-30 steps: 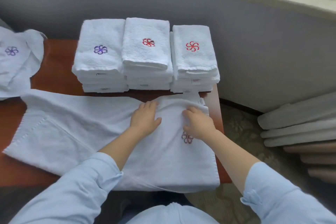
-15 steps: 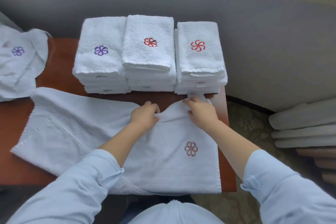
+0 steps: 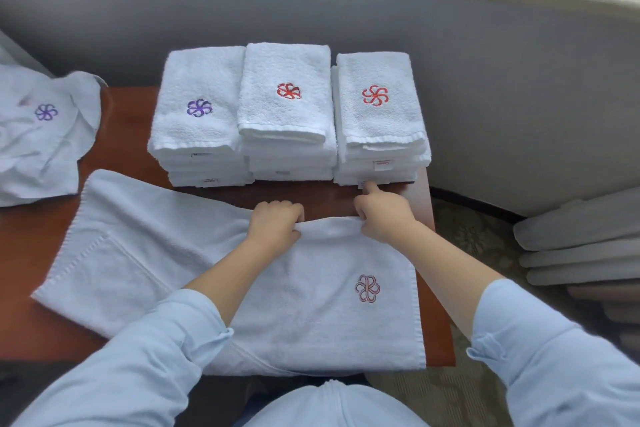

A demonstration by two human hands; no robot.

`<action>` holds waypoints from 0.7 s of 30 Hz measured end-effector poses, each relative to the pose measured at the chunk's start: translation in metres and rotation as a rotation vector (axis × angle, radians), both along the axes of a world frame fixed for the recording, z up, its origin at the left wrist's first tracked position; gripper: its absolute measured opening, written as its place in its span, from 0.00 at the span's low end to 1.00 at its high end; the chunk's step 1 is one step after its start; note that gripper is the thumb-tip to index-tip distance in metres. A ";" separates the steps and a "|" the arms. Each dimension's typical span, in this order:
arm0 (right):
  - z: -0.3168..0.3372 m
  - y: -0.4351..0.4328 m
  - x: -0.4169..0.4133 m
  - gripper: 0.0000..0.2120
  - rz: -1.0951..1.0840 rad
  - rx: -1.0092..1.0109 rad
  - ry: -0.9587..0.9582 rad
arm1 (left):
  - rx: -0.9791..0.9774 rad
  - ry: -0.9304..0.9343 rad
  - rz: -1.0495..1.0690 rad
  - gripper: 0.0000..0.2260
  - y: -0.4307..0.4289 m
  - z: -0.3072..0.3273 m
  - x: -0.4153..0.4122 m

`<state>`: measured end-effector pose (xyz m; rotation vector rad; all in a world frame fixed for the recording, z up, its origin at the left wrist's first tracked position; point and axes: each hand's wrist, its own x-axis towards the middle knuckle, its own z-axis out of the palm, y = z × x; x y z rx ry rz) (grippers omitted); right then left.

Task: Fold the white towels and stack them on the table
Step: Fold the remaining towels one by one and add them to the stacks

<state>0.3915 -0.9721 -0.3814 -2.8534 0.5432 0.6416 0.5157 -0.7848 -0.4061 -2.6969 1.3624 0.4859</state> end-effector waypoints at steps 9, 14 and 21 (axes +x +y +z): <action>0.010 -0.007 -0.010 0.11 -0.226 0.170 -0.044 | -0.280 0.009 0.185 0.05 -0.004 0.028 0.002; 0.013 -0.004 -0.013 0.09 -0.301 0.190 -0.151 | -0.370 0.048 0.209 0.06 -0.004 0.040 0.000; 0.017 0.015 -0.016 0.20 -0.308 0.319 -0.126 | -0.379 0.048 0.192 0.06 0.002 0.047 -0.005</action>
